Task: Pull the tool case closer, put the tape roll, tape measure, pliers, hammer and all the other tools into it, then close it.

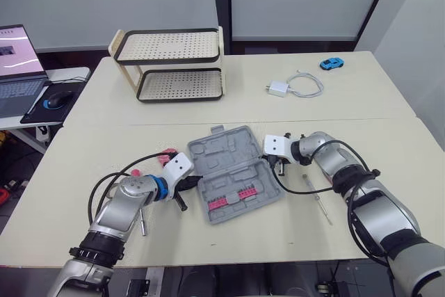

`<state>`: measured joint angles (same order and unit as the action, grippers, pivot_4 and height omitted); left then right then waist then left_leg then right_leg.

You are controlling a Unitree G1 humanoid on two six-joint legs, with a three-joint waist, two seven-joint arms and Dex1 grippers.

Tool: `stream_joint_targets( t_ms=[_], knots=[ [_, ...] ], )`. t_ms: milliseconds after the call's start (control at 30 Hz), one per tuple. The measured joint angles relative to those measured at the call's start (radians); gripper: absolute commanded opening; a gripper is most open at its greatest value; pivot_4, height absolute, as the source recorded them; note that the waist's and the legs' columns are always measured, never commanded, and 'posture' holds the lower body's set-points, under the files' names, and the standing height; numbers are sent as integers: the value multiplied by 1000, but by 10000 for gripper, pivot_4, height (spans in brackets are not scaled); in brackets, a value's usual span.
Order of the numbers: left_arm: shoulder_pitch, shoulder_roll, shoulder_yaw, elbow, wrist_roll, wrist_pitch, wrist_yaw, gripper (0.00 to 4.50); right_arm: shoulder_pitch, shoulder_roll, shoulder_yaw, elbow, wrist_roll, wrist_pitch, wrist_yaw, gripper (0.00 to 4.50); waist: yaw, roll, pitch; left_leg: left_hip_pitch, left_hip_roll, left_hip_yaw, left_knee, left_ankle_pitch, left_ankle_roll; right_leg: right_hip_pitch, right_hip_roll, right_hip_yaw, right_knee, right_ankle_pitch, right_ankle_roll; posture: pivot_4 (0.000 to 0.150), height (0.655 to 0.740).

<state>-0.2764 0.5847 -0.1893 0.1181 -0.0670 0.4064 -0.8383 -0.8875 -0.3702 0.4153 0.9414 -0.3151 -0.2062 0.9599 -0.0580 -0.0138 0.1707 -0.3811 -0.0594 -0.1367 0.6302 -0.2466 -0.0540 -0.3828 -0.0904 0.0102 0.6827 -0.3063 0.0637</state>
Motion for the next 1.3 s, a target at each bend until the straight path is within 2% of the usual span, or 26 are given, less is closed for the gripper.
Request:
stream_joint_targets(
  t_ms=[333, 967, 1300],
  knots=[
    [-40, -16, -27, 33, 38, -13, -42, 134, 109, -61, -3, -218, 3, 88, 68, 0, 4, 0, -1, 0, 0, 0, 0, 0, 0, 0, 0, 0, 0, 0, 0, 1500, 7400],
    [-64, -21, -110, 3, 82, -22, -167, 134, 447, -203, -53, -820, 24, 470, 108, 0, 17, -1, -4, 0, 0, 0, 1, -2, 3, 2, 0, 0, -1, 0, 1, 1500, 7400],
    [-8, -22, -130, -93, 84, 25, -198, 134, 553, -235, -75, -979, 24, 598, 107, 0, 26, -1, -7, 1, 0, 0, 1, -3, 4, 3, 0, 0, -1, 0, 1, 1500, 7400]
  ],
)
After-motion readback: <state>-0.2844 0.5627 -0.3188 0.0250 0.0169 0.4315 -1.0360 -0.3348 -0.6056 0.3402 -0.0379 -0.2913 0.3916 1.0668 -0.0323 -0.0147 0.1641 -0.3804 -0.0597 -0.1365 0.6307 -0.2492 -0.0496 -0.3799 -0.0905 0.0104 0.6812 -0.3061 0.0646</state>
